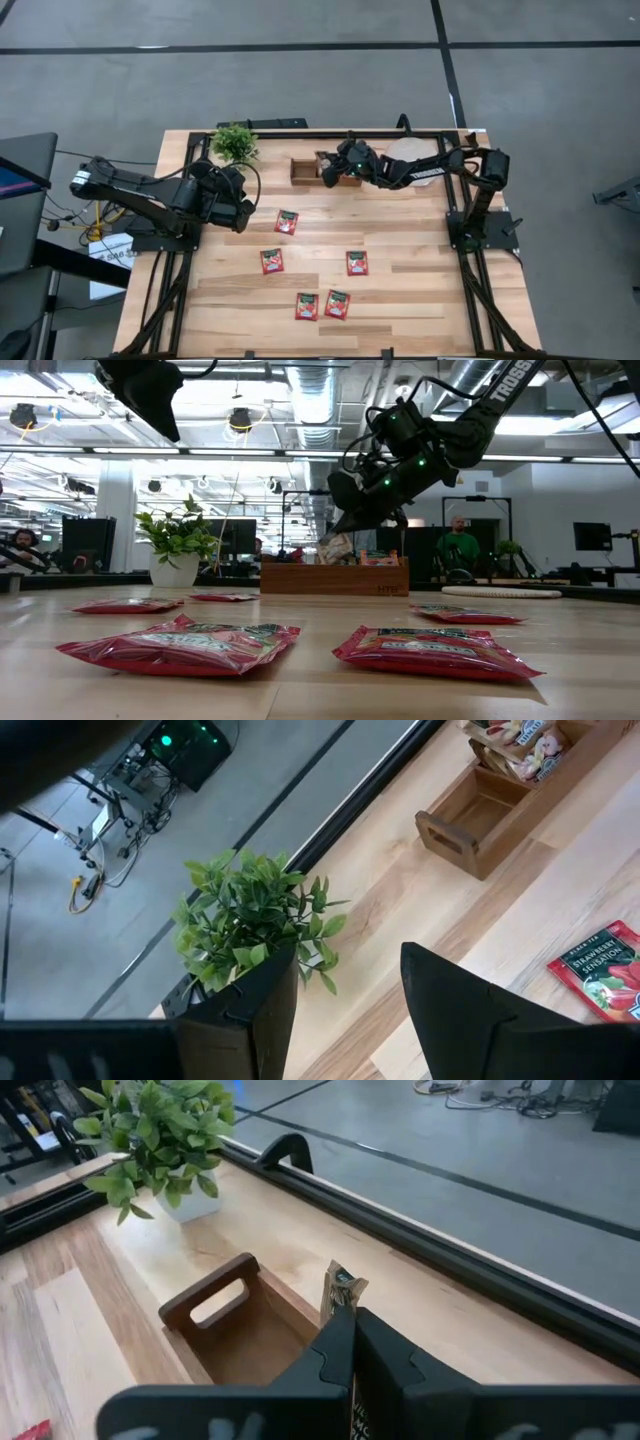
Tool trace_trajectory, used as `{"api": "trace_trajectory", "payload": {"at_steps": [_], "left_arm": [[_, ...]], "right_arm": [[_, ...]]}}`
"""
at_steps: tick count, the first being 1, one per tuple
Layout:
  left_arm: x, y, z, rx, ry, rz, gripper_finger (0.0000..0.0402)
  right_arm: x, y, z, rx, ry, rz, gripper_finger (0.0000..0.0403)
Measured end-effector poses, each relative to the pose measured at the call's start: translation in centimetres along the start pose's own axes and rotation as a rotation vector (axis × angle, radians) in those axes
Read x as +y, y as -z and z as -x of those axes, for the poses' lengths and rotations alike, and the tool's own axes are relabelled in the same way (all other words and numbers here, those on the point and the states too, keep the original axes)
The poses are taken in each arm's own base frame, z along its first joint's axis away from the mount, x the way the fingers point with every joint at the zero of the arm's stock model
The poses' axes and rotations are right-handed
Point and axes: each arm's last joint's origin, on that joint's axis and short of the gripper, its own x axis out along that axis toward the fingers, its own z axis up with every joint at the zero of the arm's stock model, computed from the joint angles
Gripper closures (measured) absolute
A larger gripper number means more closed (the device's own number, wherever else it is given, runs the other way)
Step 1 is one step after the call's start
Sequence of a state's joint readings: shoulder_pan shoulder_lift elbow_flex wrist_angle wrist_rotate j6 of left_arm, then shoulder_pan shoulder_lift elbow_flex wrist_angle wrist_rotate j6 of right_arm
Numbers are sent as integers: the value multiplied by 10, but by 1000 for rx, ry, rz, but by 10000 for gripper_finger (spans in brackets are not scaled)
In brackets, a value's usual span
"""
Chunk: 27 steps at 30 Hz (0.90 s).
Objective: Pick & Place Tea
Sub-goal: Put the brown tea bag into the middle section of the wooden organizer
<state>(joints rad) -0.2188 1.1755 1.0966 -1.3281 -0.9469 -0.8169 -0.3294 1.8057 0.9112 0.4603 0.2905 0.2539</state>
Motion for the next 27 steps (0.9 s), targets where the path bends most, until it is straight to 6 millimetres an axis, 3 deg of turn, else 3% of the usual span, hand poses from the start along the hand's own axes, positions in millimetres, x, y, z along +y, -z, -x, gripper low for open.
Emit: {"api": "trace_trajectory", "payload": {"at_steps": [8, 19, 27], "left_arm": [[0, 0, 0, -1, 1, 2, 229], [0, 0, 0, -1, 2, 3, 229], [0, 0, 0, -2, 2, 4, 229]], "right_arm": [[-1, 3, 0, 34, 9, 10, 400], [-3, 0, -1, 9, 10, 0, 345], [-7, -1, -2, 7, 20, -4, 342]]}}
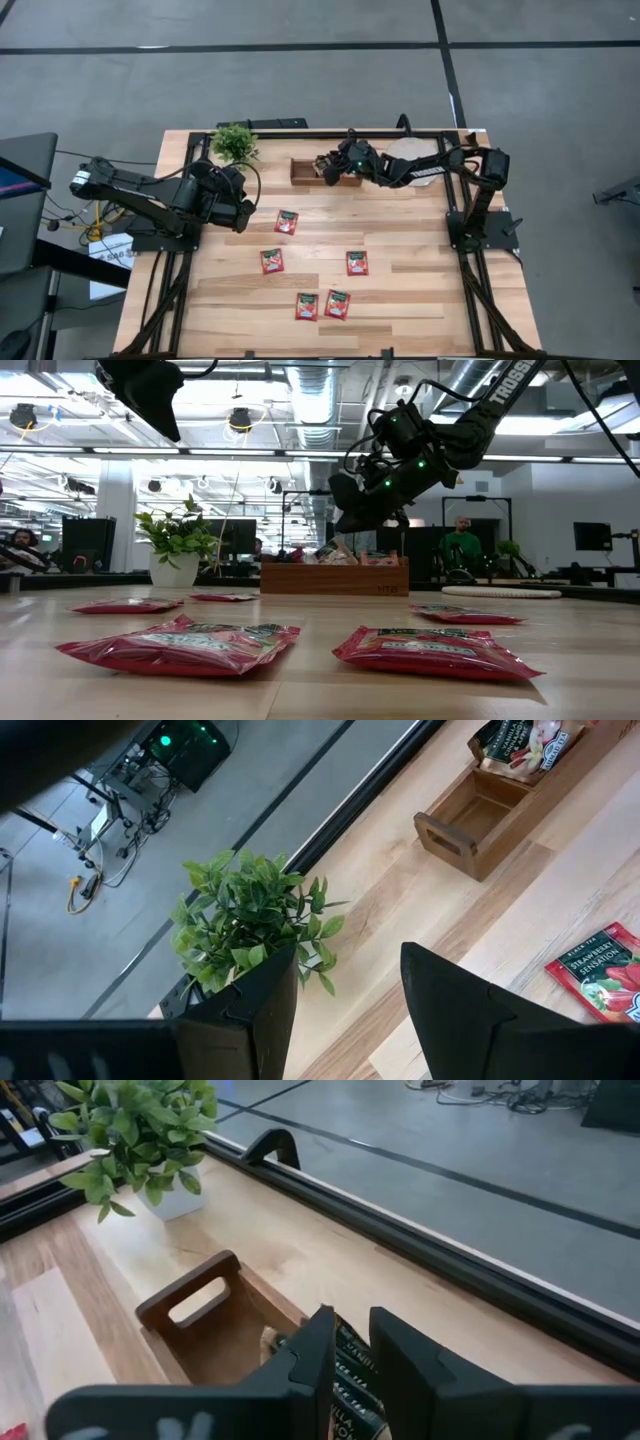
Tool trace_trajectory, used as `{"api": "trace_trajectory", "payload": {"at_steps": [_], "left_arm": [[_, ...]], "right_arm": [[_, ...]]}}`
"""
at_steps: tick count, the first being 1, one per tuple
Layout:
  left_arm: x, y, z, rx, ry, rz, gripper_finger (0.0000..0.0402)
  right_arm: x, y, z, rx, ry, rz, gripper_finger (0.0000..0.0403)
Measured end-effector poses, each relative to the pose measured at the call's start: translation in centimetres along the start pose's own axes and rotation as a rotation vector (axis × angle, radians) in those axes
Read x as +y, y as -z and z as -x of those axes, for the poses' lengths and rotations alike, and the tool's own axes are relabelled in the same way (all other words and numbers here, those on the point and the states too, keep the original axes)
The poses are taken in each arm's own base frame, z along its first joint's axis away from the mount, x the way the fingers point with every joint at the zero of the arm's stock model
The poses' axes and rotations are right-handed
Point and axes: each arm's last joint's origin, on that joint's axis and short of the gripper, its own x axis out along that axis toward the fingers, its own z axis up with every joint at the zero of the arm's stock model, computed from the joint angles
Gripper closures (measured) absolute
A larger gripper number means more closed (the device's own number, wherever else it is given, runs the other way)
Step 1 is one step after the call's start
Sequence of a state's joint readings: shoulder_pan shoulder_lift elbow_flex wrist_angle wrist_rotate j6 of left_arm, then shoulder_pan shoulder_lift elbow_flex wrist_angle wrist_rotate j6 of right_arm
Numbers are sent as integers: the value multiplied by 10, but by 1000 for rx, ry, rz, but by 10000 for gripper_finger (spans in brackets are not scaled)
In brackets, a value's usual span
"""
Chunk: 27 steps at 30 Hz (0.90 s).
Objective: Pick & Place Tea
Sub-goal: Put the brown tea bag into the middle section of the wooden organizer
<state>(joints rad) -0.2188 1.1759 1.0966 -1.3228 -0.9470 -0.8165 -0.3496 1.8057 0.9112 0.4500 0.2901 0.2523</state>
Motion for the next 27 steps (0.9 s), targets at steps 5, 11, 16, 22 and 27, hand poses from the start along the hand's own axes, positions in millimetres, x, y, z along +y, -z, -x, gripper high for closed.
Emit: {"api": "trace_trajectory", "payload": {"at_steps": [5, 11, 16, 22, 27], "left_arm": [[0, 0, 0, 0, 0, 0, 229], [0, 0, 0, 0, 0, 0, 229], [0, 0, 0, 0, 0, 0, 229], [0, 0, 0, 0, 0, 0, 229], [0, 0, 0, 0, 0, 0, 229]], "right_arm": [[4, 0, 1, 6, -38, 25, 344], [13, -22, -2, -12, -113, 145, 384], [-4, -43, -10, 92, -142, 238, 390], [-29, -55, -13, 265, -286, 258, 326], [-40, -50, -11, 347, -332, 273, 270]]}}
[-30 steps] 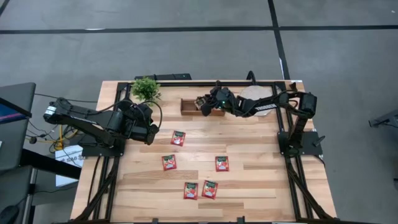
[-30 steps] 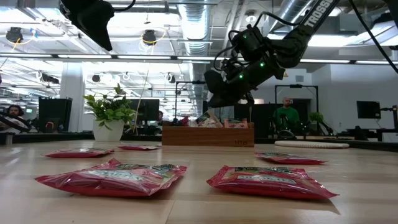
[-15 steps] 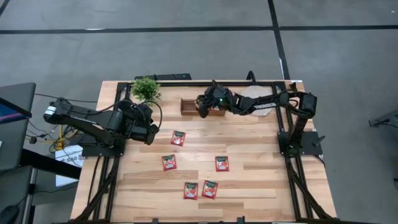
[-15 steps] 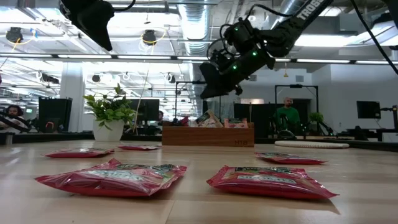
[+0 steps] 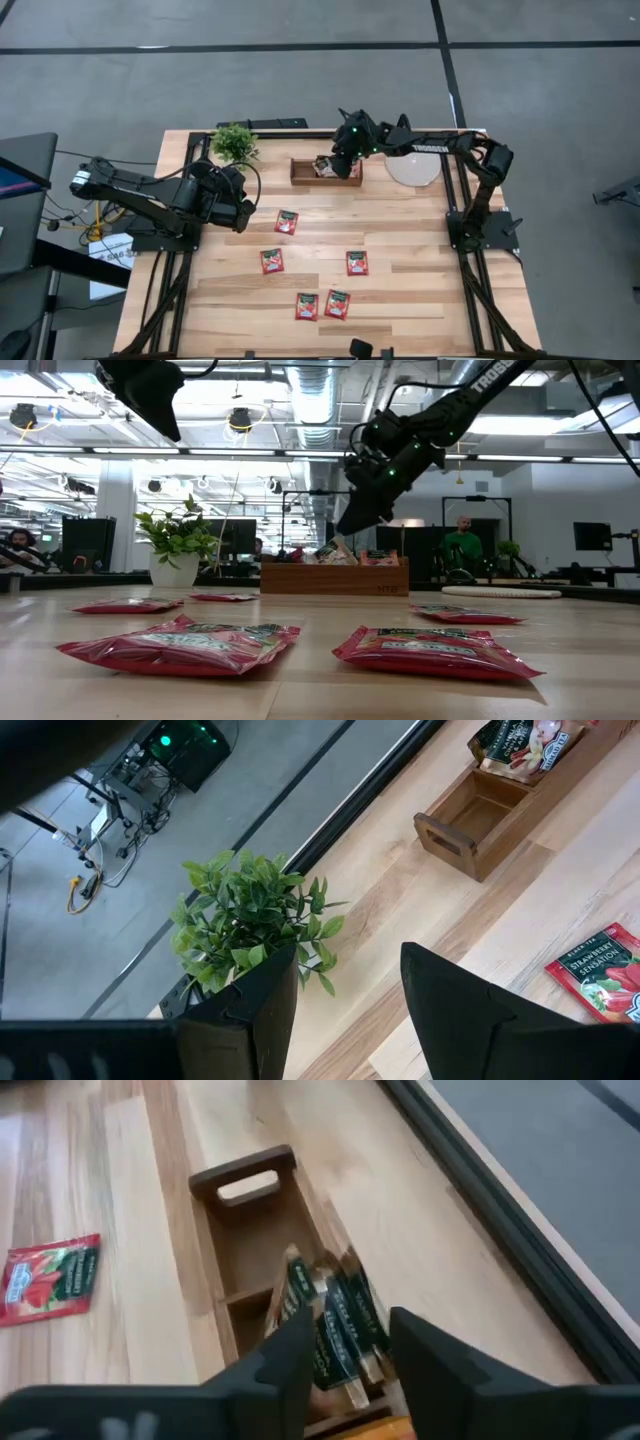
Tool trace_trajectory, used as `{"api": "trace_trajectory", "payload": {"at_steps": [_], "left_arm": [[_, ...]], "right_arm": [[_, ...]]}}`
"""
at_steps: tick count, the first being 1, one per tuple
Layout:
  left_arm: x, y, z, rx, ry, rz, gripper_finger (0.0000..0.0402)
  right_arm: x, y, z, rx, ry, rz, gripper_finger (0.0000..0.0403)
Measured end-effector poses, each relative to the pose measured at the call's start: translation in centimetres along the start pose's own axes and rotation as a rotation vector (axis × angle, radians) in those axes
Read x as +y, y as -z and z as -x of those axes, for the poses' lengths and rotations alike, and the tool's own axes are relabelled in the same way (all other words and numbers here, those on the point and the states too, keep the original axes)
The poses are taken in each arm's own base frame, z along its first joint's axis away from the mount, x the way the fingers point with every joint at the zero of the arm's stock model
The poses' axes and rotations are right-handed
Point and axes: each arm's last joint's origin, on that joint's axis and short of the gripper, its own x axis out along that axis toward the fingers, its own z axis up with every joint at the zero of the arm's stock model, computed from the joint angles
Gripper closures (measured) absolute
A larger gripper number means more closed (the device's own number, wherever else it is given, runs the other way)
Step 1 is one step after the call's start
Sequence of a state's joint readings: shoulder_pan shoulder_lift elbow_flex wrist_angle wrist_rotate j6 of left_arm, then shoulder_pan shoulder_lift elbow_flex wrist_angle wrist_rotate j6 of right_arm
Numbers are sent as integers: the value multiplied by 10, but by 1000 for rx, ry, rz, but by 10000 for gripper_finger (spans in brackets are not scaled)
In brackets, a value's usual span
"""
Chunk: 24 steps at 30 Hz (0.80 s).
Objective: Pick & Place Tea
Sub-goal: Put the brown tea bag into the middle section of the wooden organizer
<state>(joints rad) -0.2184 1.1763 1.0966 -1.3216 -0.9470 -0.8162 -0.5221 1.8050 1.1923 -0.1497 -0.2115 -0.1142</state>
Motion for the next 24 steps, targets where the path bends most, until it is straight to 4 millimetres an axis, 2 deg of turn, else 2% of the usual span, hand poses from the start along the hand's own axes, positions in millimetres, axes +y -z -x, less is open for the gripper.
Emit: {"api": "trace_trajectory", "payload": {"at_steps": [4, 7, 13, 18, 24], "left_arm": [[0, 0, 0, -5, -2, 2, 229], [-1, -1, 0, -13, -3, 9, 229], [-1, -1, 0, -14, -1, 12, 229], [-1, -1, 0, -14, -1, 12, 229], [-1, -1, 0, -13, -1, 12, 229]], "right_arm": [[3, -1, -1, -12, -11, 30, 242], [7, -2, -1, -12, -18, 43, 235], [4, 8, -18, 34, -25, 24, 243], [10, 4, -31, 33, -57, 36, 254], [8, -5, -28, 6, -51, 46, 268]]}}
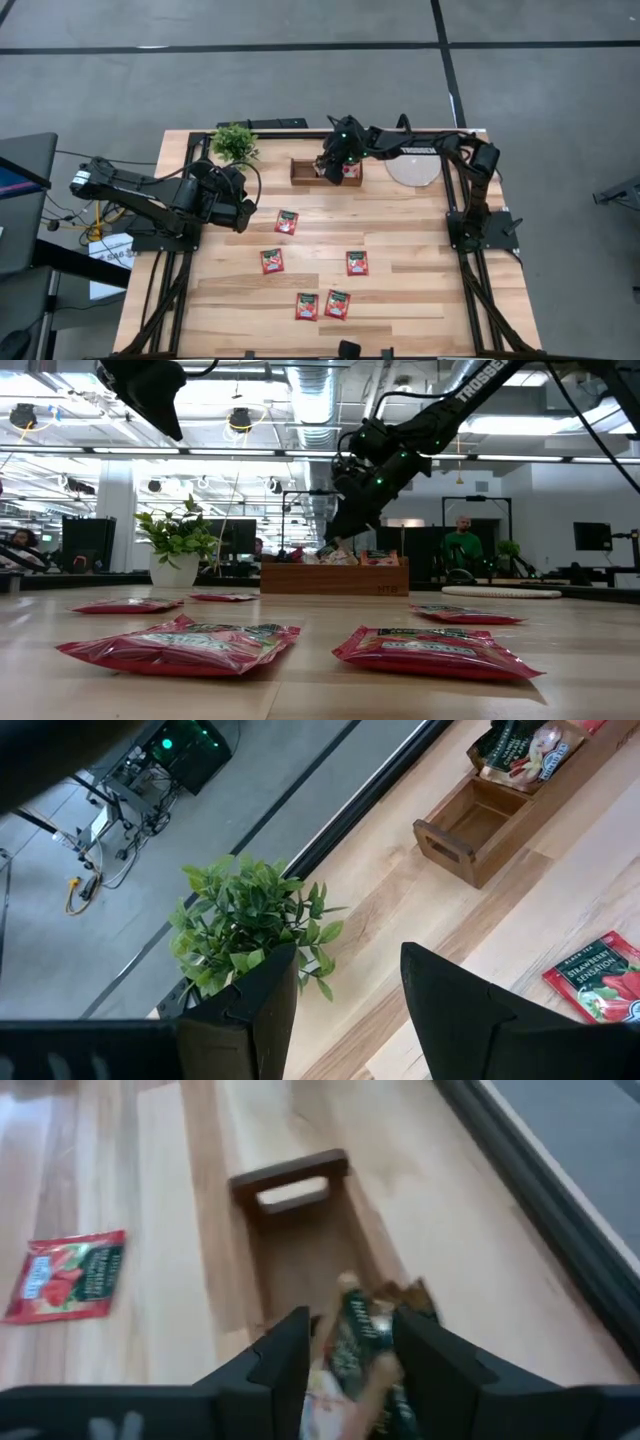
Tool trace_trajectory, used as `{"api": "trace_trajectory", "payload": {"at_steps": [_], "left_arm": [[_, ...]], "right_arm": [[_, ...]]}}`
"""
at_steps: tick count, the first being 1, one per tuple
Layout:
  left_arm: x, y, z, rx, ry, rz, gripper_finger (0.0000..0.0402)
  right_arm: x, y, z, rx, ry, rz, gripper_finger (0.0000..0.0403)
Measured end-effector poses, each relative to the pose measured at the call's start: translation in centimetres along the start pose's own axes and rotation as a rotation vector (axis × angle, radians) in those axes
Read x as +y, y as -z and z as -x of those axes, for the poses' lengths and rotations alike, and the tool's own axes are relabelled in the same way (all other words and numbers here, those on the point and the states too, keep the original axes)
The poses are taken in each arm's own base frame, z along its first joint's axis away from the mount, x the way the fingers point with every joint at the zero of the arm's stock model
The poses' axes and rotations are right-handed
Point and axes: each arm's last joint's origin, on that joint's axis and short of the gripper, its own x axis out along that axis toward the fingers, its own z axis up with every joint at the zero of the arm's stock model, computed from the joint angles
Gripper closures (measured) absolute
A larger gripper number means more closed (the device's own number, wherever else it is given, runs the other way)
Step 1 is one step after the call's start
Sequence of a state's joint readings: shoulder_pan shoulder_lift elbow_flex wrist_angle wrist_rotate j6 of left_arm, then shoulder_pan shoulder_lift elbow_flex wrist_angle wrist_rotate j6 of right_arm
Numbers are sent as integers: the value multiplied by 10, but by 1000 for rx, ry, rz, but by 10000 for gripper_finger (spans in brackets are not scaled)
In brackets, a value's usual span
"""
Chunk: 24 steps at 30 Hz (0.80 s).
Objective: Pick & Place Tea
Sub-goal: Put the brown tea bag into the middle section of the wooden organizer
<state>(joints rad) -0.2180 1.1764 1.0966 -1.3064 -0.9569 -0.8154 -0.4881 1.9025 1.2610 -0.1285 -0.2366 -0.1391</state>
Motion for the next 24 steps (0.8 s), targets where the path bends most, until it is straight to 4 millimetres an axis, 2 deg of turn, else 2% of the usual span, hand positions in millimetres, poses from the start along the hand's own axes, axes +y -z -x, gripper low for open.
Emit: {"api": "trace_trajectory", "payload": {"at_steps": [4, 19, 24], "left_arm": [[0, 0, 0, 0, 1, 0, 229], [0, 0, 0, 1, 1, 0, 229], [0, 0, 0, 1, 1, 0, 229]], "right_arm": [[-5, 0, 3, 4, 10, -16, 277], [-3, 5, 2, 52, 0, -18, 286], [-2, 5, 2, 51, -1, -18, 318]]}}
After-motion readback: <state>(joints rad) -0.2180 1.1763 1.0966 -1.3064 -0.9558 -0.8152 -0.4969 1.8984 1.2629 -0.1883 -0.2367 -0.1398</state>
